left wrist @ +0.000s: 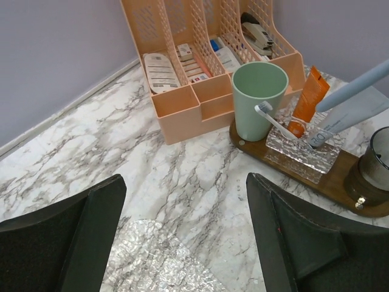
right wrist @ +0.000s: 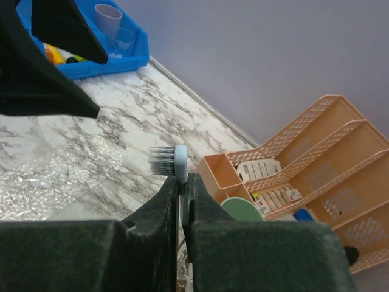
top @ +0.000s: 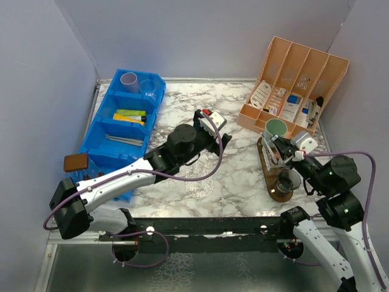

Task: Prepare toiletry sets of a toothbrush and toothpaste on the tray
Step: Place the toothbrush in the toothpaste holder.

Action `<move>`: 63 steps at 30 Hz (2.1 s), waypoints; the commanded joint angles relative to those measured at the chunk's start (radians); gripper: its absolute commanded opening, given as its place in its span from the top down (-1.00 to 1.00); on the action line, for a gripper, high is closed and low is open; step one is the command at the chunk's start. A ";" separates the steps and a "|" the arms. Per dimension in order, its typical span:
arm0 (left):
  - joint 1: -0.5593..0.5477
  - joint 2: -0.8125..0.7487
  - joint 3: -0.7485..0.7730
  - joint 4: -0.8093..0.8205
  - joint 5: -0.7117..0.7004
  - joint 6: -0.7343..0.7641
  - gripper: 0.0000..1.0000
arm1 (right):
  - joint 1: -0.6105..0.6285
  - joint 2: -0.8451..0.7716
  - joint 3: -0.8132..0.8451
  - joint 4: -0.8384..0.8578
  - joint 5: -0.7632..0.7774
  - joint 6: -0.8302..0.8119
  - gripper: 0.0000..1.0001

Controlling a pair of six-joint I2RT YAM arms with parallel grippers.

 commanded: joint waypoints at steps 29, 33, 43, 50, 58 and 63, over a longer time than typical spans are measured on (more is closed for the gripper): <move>0.014 -0.058 -0.039 0.047 -0.084 0.002 -0.69 | -0.003 -0.072 -0.291 0.003 0.184 -0.191 0.98; 0.014 -0.064 -0.039 0.047 -0.083 -0.001 -0.69 | -0.002 -0.053 -0.304 0.021 0.210 -0.187 0.98; 0.014 -0.082 -0.046 0.054 -0.092 -0.005 -0.69 | -0.002 -0.059 -0.381 0.084 0.259 -0.224 0.98; 0.015 -0.097 -0.053 0.060 -0.100 -0.002 -0.69 | -0.003 -0.090 -0.434 0.158 0.318 -0.224 0.98; 0.015 -0.104 -0.056 0.064 -0.103 -0.003 -0.69 | -0.002 -0.021 -0.426 0.142 0.290 -0.236 0.98; 0.015 -0.104 -0.057 0.065 -0.105 -0.002 -0.69 | -0.002 -0.021 -0.433 0.142 0.278 -0.247 0.98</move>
